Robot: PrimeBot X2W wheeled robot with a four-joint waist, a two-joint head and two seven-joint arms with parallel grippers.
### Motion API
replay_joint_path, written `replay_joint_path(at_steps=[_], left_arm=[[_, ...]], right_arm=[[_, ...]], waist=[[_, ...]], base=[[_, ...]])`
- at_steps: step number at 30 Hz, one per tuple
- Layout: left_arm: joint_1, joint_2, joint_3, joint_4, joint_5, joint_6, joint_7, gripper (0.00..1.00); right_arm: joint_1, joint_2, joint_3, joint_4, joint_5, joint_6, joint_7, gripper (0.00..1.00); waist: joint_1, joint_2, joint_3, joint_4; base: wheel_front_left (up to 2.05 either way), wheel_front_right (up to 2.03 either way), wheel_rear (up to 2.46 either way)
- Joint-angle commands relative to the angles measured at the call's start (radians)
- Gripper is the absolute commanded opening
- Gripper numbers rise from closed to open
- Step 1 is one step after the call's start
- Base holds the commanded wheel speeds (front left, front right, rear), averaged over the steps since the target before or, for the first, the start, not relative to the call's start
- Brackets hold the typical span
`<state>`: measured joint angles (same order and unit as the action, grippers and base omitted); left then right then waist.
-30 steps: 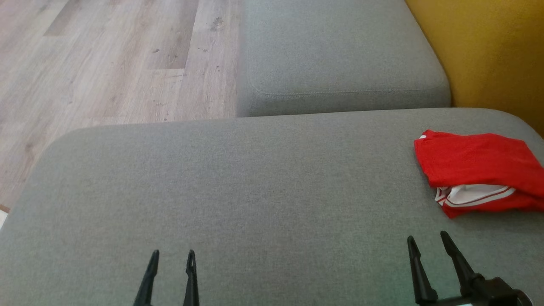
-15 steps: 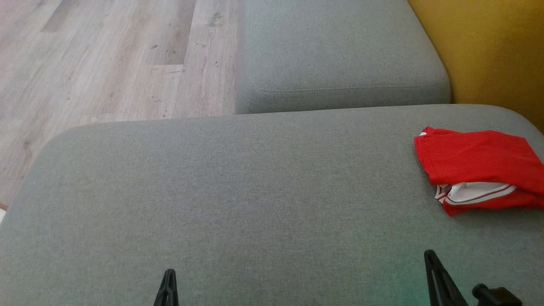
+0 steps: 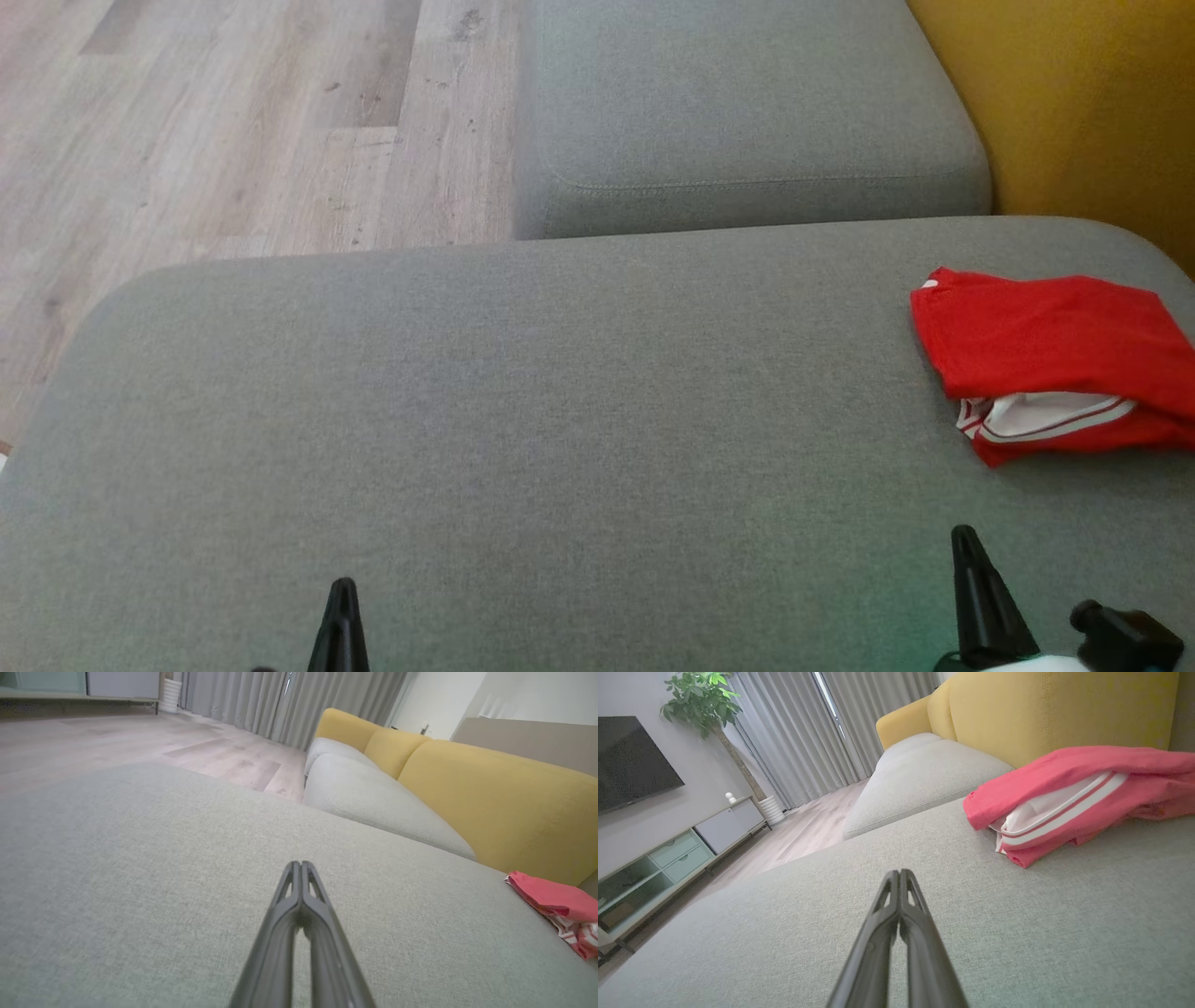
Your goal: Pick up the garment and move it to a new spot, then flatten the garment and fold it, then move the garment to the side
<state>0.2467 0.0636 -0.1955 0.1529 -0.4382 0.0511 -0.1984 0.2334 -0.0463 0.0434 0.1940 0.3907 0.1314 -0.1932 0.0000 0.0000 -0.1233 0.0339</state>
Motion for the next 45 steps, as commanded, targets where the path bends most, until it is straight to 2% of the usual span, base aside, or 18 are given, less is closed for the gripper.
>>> replay_joint_path(at_steps=[1, 45], left_arm=[[-0.055, 0.01, 0.018, -0.025, -0.032, -0.01, 0.005, 0.0], [-0.186, 0.02, 0.12, 0.025, -0.563, -0.087, 0.119, 0.0]], right_arm=[[-0.052, -0.017, -0.005, -0.027, 0.036, 0.0, 0.008, 0.0], [-0.179, -0.028, -0.049, 0.006, 0.582, 0.0, 0.122, 0.0]], waist=[[0.0, 0.0, 0.002, -0.001], [0.0, 0.0, 0.057, -0.015]], base=[[0.0, 0.0, 0.0], [0.0, 0.0, 0.0]])
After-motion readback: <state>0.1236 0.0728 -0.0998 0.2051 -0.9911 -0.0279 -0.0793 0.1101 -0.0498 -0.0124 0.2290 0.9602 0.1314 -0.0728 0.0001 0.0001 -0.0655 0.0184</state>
